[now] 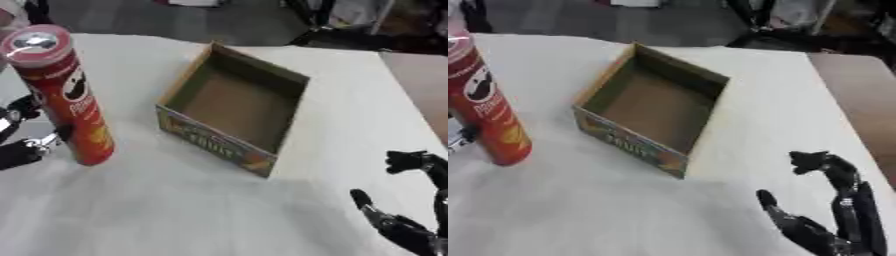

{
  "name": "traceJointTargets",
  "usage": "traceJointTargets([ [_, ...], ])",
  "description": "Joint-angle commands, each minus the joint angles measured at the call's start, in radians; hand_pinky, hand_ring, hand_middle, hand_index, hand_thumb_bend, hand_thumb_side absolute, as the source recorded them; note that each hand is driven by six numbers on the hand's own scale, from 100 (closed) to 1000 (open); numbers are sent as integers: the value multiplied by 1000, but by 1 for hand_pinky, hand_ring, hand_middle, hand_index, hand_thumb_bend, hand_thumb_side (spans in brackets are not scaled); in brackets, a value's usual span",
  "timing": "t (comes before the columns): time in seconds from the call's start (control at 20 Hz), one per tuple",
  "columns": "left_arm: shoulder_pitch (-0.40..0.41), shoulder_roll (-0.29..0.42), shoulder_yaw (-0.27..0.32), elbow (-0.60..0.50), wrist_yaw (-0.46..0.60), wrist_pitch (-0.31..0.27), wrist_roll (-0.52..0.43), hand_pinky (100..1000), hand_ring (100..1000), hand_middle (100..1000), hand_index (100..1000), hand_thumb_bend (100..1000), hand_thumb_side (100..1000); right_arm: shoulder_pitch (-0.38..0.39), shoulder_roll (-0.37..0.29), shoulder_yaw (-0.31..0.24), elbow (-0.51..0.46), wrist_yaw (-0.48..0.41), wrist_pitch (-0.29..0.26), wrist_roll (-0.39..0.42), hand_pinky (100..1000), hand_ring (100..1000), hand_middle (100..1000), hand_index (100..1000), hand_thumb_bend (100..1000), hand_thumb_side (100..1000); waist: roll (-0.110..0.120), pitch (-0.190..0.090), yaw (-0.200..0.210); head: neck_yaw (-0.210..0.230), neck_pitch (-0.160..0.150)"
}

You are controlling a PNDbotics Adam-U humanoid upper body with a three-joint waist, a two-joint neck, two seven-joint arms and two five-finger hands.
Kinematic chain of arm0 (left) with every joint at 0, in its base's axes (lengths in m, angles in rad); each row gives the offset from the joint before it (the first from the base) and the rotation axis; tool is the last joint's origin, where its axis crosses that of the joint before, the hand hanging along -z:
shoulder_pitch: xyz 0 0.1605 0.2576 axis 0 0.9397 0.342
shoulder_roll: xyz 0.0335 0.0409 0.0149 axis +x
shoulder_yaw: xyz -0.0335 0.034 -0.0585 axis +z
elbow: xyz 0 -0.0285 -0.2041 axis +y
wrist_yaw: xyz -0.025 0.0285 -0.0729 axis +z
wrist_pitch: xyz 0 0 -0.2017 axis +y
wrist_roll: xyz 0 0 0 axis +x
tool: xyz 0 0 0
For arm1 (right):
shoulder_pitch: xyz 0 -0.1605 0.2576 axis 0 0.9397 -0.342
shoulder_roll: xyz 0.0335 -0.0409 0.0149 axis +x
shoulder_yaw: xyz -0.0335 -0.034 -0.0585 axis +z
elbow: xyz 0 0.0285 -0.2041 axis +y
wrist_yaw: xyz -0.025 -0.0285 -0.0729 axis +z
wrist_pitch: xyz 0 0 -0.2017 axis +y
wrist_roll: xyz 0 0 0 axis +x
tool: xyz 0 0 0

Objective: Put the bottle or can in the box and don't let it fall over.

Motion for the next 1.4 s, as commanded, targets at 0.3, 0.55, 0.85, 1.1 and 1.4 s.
traceJointTargets([
  [0.3, -23, 23, -2, -36, 20, -1, -11, 1000, 1000, 1000, 1000, 287, 725, -71, -125, 78, -22, 58, 8, -131, 782, 750, 624, 744, 503, 100, -13, -26, 10, -23, 4],
  [0.55, -27, 22, -2, -51, 39, -3, -14, 1000, 1000, 1000, 1000, 278, 771, -112, -190, 75, -22, 11, 18, -66, 795, 794, 621, 731, 457, 100, -21, -28, 23, -42, 8],
  [0.85, -32, 23, 0, -73, 61, -4, -16, 1000, 1000, 1000, 1000, 271, 789, -133, -225, 71, -22, 55, 59, 2, 777, 763, 597, 721, 459, 100, -26, -24, 39, -63, 14],
  [1.1, -27, 24, 6, -81, 73, -3, -15, 1000, 1000, 1000, 1000, 266, 803, -135, -216, 57, -22, 108, 113, -16, 661, 609, 463, 637, 515, 100, -25, -20, 43, -68, 13],
  [1.4, -22, 27, 10, -90, 79, -12, -25, 1000, 1000, 1000, 1000, 341, 740, -131, -198, 52, -22, 227, 168, -160, 554, 468, 360, 560, 789, 196, -21, -18, 45, -63, 9],
])
